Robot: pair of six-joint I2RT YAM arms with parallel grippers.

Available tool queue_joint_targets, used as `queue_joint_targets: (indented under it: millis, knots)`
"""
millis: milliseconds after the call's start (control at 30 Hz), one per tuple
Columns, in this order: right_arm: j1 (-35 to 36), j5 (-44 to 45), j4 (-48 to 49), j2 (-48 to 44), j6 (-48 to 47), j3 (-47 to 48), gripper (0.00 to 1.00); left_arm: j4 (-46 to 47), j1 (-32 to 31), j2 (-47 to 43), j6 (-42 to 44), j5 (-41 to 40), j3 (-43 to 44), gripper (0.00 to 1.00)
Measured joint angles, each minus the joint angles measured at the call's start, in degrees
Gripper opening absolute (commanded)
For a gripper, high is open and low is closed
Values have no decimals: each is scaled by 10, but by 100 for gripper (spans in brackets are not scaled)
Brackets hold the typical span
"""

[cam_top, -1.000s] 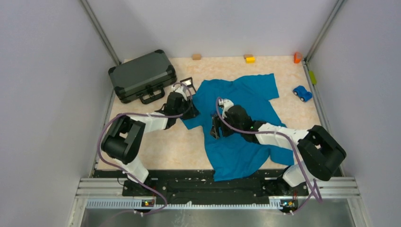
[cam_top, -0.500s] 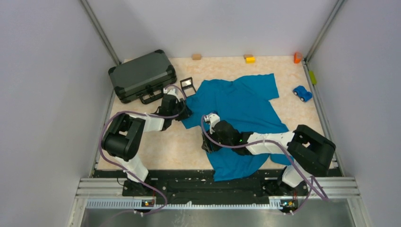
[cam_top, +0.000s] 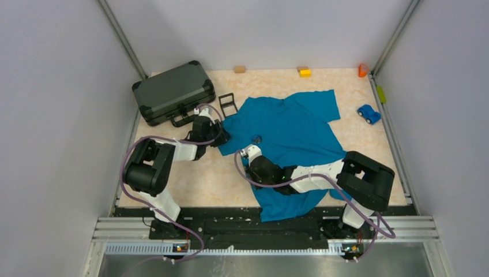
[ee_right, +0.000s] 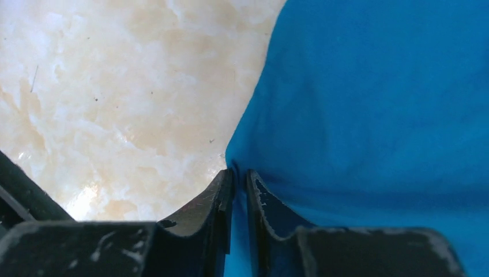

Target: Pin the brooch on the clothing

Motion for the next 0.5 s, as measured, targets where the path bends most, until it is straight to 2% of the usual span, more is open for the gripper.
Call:
queue_joint_targets:
  millis: [100,500]
  knots:
    - [3,9,1,2,0,1,0,1,10,-2,0,0,-3,37]
    - [21,-36,11,2,1,0,0,-4,29,-39,1,-13,-40,37]
